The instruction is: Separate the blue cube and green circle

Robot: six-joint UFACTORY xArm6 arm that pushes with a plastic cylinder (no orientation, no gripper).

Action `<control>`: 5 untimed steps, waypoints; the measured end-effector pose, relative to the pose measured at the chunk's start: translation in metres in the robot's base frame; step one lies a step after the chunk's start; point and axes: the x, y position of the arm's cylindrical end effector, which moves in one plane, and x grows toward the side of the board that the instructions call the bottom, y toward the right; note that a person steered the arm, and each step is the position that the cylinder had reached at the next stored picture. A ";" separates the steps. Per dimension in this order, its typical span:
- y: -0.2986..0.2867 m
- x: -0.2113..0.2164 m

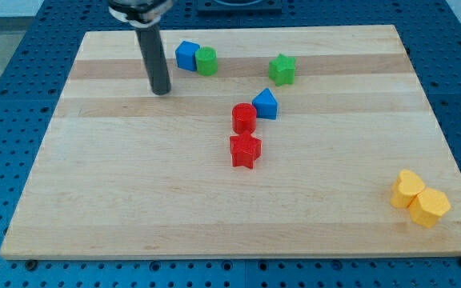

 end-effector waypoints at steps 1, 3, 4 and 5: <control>-0.015 -0.039; 0.001 -0.115; 0.036 -0.119; 0.048 -0.118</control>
